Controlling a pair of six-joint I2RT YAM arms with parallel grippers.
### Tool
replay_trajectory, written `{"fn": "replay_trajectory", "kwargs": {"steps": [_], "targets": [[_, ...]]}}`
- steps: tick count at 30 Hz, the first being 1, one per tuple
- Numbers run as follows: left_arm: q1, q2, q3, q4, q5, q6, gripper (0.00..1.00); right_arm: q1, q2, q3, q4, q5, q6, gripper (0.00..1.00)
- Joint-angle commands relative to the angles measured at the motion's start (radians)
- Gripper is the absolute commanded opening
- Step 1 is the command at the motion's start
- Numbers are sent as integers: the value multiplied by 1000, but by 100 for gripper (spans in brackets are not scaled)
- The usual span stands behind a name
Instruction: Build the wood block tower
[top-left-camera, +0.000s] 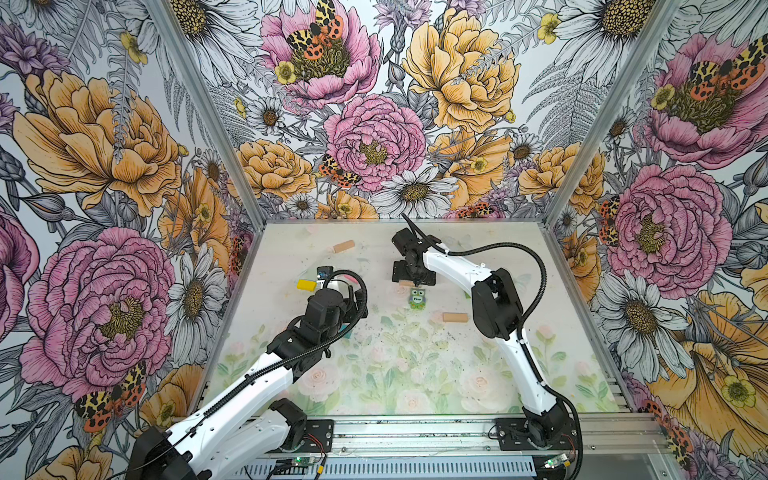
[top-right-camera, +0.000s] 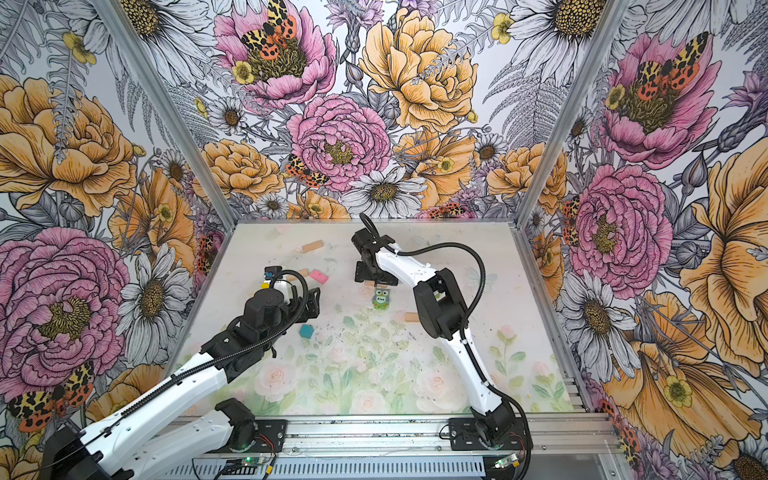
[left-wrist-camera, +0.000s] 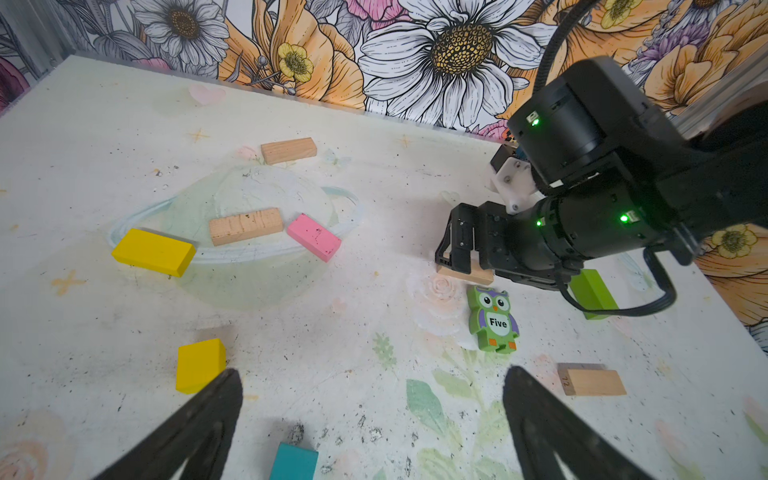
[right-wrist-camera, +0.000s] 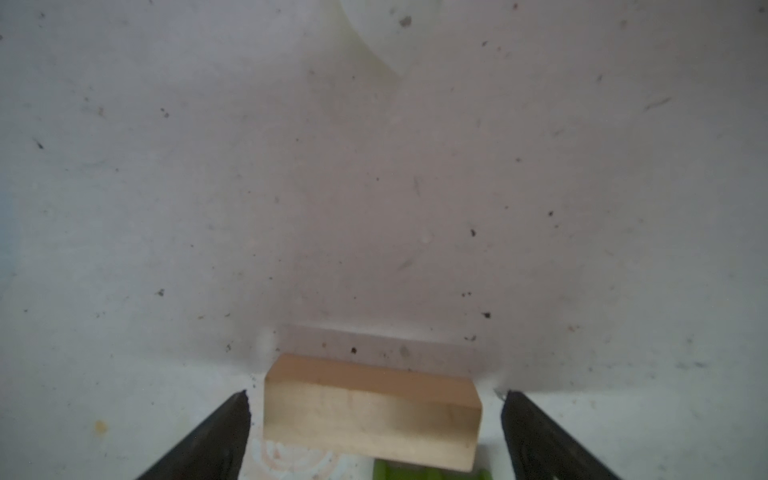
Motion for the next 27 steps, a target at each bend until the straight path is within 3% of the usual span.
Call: {"fn": "replay_trajectory", "kwargs": {"steps": [1,27], "targets": [[13,-22,-18,19,23,12,99,10,30,35,-8,-6,14,95],[23,-67,-38,0,29,1,99,21,45,64,-30,16,8,74]]}}
